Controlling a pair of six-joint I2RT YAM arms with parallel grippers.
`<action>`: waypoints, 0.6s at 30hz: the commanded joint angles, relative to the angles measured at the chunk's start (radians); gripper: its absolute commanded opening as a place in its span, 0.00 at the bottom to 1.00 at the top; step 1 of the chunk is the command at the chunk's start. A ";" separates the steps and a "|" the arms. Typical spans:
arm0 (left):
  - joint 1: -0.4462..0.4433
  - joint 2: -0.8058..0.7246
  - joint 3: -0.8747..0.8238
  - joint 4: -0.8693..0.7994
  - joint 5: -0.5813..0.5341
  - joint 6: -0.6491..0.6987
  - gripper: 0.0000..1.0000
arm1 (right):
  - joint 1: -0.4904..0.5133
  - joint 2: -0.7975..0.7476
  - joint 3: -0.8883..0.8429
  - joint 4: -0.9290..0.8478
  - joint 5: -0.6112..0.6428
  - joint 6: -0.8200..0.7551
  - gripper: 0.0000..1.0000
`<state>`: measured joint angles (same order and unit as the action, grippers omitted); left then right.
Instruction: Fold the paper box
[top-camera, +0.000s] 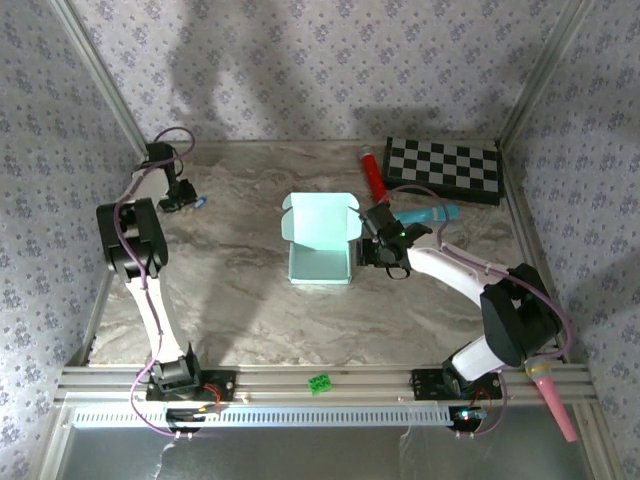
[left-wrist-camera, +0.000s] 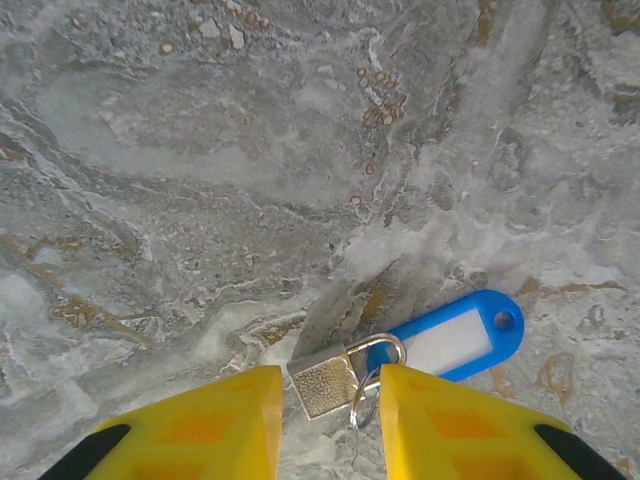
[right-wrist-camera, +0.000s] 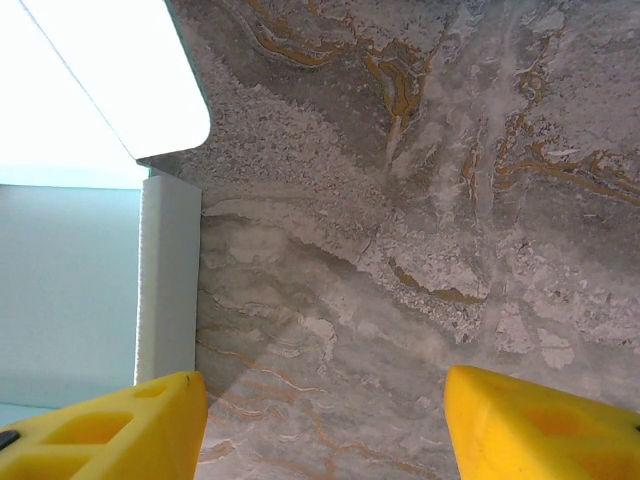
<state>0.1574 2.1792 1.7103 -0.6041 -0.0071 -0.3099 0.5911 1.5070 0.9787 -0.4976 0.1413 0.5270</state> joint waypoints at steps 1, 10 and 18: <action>0.006 0.031 0.046 -0.059 0.023 0.014 0.31 | 0.001 -0.008 0.000 -0.017 0.015 0.012 0.66; 0.006 0.069 0.104 -0.099 0.065 0.024 0.26 | 0.004 -0.010 0.000 -0.024 0.021 0.013 0.66; 0.005 0.096 0.111 -0.125 0.052 0.021 0.19 | 0.005 -0.011 -0.006 -0.028 0.023 0.018 0.66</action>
<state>0.1574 2.2505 1.8000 -0.6785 0.0376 -0.2966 0.5915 1.5070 0.9787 -0.4980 0.1417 0.5320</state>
